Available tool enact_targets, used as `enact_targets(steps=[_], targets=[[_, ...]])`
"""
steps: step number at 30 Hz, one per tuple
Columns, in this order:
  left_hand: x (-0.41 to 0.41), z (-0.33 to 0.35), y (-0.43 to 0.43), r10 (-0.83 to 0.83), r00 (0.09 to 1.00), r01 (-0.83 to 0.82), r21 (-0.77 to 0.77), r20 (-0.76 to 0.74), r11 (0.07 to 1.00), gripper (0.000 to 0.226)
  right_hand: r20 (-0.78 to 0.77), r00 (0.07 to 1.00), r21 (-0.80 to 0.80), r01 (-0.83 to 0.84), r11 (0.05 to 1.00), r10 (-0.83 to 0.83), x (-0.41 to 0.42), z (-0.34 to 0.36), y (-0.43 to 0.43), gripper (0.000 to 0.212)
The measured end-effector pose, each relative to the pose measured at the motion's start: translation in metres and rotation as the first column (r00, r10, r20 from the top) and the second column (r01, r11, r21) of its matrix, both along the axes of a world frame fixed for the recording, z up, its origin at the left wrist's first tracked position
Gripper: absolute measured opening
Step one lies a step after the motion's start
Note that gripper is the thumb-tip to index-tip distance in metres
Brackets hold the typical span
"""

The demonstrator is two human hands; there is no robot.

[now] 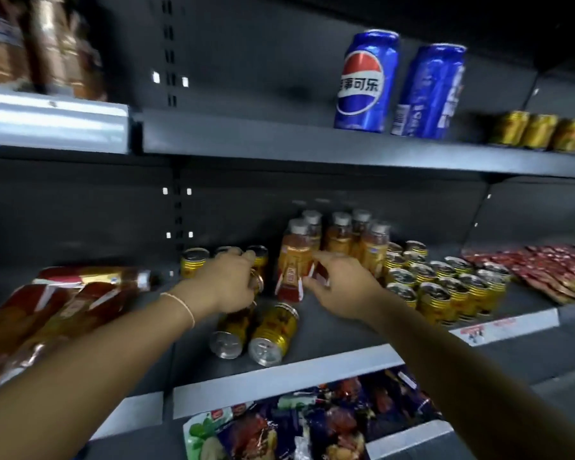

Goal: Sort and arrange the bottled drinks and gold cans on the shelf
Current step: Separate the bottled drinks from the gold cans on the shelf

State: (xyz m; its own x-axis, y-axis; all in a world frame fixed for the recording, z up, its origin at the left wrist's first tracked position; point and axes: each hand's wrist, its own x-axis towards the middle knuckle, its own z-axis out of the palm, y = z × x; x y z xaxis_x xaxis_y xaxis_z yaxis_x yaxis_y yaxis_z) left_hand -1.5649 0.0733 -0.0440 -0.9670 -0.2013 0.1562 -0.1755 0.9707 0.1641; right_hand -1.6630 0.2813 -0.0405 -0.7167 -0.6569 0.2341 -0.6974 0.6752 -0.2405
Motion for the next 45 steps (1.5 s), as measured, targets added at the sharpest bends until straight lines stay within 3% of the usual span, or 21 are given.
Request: enact_targets(steps=[3, 8, 13, 18, 21, 26, 31, 35, 38, 40, 45], targets=[[-0.024, -0.003, 0.030, -0.035, 0.999, 0.035, 0.003, -0.011, 0.999, 0.054, 0.020, 0.997, 0.006, 0.074, 0.997, -0.074, -0.021, -0.005, 0.030, 0.047], [-0.052, -0.001, 0.065, -0.106, 0.988, 0.104, -0.024, -0.115, 0.994, 0.045, 0.038, 0.987, 0.065, 0.155, 0.986, -0.157, -0.055, -0.012, 0.056, 0.057], [-0.082, 0.013, 0.083, -0.229, 0.936, 0.185, -0.179, -0.266, 0.966, 0.039, -0.021, 0.985, 0.041, 0.174, 0.984, -0.173, -0.091, -0.005, 0.062, 0.044], [-0.120, 0.028, 0.074, -0.119, 0.974, 0.082, -0.188, -0.195, 0.979, 0.049, -0.161, 0.957, -0.049, 0.237, 0.970, -0.241, -0.126, 0.007, 0.053, 0.044], [-0.136, 0.026, 0.058, -0.061, 0.989, 0.032, -0.210, -0.132, 0.977, 0.064, -0.179, 0.940, 0.007, 0.297, 0.955, -0.291, -0.140, 0.015, 0.045, 0.046], [-0.141, 0.012, 0.042, -0.013, 0.997, 0.005, -0.113, -0.070, 0.994, 0.074, -0.035, 0.960, 0.058, 0.279, 0.959, -0.277, -0.156, 0.019, 0.038, 0.073], [-0.135, 0.006, 0.039, -0.031, 0.996, 0.024, -0.086, -0.082, 0.996, 0.080, -0.145, 0.940, 0.091, 0.322, 0.942, -0.308, -0.156, 0.015, 0.040, 0.058], [-0.128, 0.010, 0.037, -0.022, 0.998, 0.013, -0.121, -0.066, 0.993, 0.081, -0.168, 0.943, 0.055, 0.300, 0.952, -0.287, -0.151, 0.016, 0.046, 0.057], [-0.119, 0.012, 0.035, -0.032, 0.997, 0.026, -0.072, -0.077, 0.997, 0.072, -0.068, 0.954, 0.002, 0.293, 0.956, -0.292, -0.141, 0.013, 0.044, 0.069], [-0.112, 0.011, 0.035, -0.027, 0.997, 0.026, -0.024, -0.074, 0.999, 0.082, 0.005, 0.960, -0.050, 0.281, 0.958, -0.281, -0.132, 0.008, 0.041, 0.071], [-0.091, -0.001, 0.039, 0.018, 0.982, 0.005, 0.120, -0.188, 0.993, 0.077, -0.024, 0.985, -0.133, 0.165, 0.977, -0.169, -0.108, 0.000, 0.033, 0.067]])
